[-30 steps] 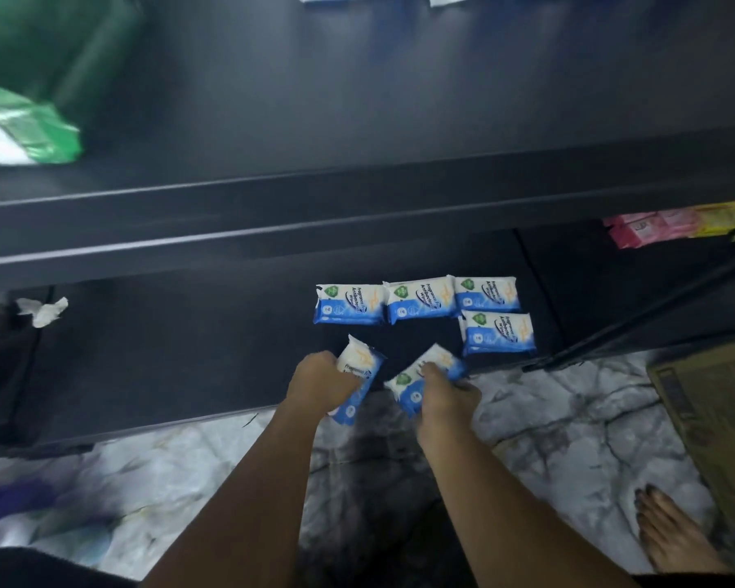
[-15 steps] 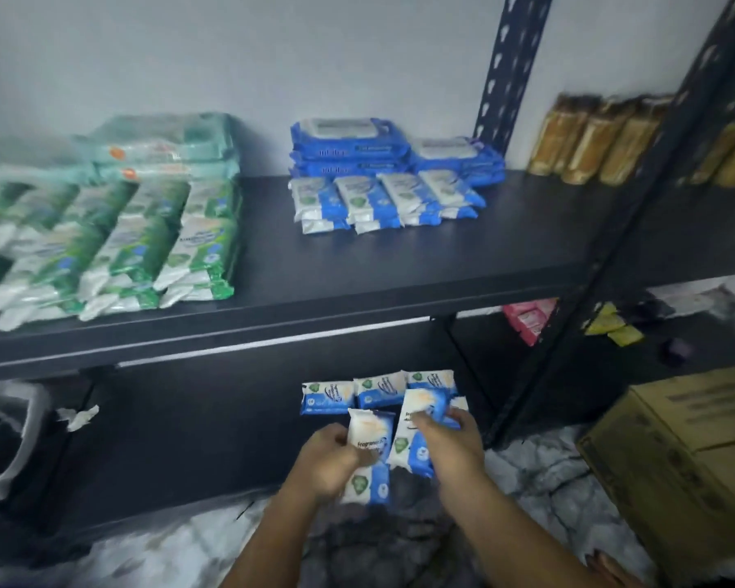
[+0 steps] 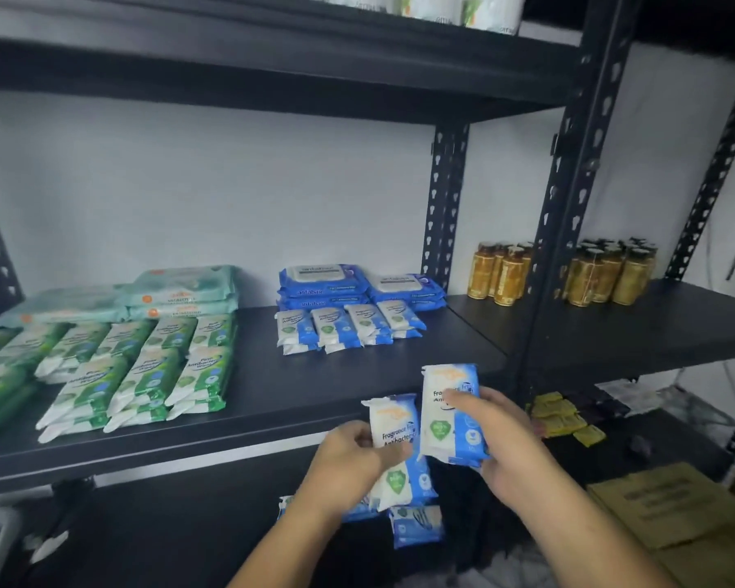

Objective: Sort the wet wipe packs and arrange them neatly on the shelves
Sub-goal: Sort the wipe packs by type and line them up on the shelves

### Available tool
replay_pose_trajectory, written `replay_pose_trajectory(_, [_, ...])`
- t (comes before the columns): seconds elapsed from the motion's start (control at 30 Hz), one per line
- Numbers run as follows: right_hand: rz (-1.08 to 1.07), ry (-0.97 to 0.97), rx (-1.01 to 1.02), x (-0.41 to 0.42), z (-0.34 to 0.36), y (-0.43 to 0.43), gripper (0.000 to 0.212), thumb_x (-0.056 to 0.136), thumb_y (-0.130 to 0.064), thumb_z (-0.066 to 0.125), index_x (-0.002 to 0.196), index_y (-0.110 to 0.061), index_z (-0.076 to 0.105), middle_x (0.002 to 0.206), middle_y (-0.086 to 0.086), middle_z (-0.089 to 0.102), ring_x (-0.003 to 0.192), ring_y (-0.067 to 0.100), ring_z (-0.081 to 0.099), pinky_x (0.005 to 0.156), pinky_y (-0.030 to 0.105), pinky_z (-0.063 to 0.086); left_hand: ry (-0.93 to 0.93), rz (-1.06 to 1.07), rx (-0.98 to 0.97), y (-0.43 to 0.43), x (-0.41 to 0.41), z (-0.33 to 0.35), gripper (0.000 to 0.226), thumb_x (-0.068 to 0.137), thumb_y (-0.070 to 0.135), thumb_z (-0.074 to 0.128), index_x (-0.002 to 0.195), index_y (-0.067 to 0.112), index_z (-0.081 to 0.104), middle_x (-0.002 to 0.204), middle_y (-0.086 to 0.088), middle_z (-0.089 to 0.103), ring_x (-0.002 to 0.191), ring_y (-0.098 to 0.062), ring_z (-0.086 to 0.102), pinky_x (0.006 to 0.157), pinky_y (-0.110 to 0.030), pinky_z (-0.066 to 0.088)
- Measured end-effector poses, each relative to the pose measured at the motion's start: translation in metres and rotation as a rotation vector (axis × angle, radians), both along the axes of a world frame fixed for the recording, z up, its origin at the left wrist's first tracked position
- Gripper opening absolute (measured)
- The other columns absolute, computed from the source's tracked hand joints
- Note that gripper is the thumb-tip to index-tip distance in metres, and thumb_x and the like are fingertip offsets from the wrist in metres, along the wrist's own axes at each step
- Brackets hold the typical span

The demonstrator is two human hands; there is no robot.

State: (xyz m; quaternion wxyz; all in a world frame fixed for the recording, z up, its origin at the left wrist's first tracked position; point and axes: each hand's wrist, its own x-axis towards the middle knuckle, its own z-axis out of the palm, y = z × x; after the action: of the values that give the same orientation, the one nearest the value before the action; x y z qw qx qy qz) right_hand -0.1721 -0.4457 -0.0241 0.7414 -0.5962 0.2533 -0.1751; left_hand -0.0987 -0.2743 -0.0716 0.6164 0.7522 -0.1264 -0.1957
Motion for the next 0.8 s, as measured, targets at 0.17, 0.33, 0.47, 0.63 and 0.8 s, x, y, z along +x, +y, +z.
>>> replay_pose_trajectory(0.17, [-0.095,-0.083,-0.090,0.031,0.040,-0.038,0.023,0.083,-0.011,0.080,0.102,-0.013,0.068,0.089,0.012,0.078,0.078,0.031,0.076,0.074,0.054,0.062,-0.191,0.076,0.059,-0.028,0.024,0.057,0.052,0.077,0.042,0.086,0.112,0.028,0.049,0.092,0.004,0.070,0.069,-0.004,0.068,0.056,-0.019,0.049])
replay_pose_trajectory(0.33, [-0.142,-0.020,-0.210,0.088,0.039,-0.078,0.034,0.082,-0.019,0.083,0.106,-0.017,0.058,0.094,0.008,0.075,0.073,0.023,0.076,0.059,0.037,0.060,-0.216,0.067,0.089,-0.067,0.079,0.070,0.048,0.083,0.043,0.080,0.113,0.026,0.047,0.095,0.001,0.072,0.067,-0.006,0.066,0.055,-0.018,0.046])
replay_pose_trajectory(0.47, [-0.100,0.102,-0.263,0.131,0.023,-0.099,0.037,0.083,-0.020,0.082,0.106,-0.014,0.054,0.098,0.012,0.072,0.075,0.025,0.074,0.062,0.040,0.061,-0.169,0.025,0.144,-0.093,0.107,0.067,0.046,0.087,0.044,0.076,0.118,0.022,0.050,0.102,0.007,0.063,0.082,-0.003,0.060,0.063,-0.022,0.046])
replay_pose_trajectory(0.63, [-0.061,0.302,-0.601,0.152,0.016,-0.117,0.029,0.083,-0.034,0.079,0.098,-0.016,0.061,0.096,0.005,0.071,0.077,0.020,0.070,0.067,0.035,0.058,-0.379,0.003,0.465,-0.112,0.131,0.066,0.034,0.092,0.050,0.066,0.090,0.017,0.060,0.090,0.009,0.061,0.087,-0.013,0.060,0.083,-0.032,0.050])
replay_pose_trajectory(0.8, [-0.061,0.450,-1.116,0.148,0.014,-0.123,0.045,0.088,-0.045,0.068,0.127,-0.025,0.058,0.119,0.004,0.063,0.104,0.026,0.062,0.081,0.035,0.052,-0.478,-0.045,0.620,-0.109,0.151,0.060,0.056,0.091,0.059,0.061,0.081,0.004,0.064,0.083,-0.007,0.064,0.094,-0.028,0.066,0.072,-0.034,0.047])
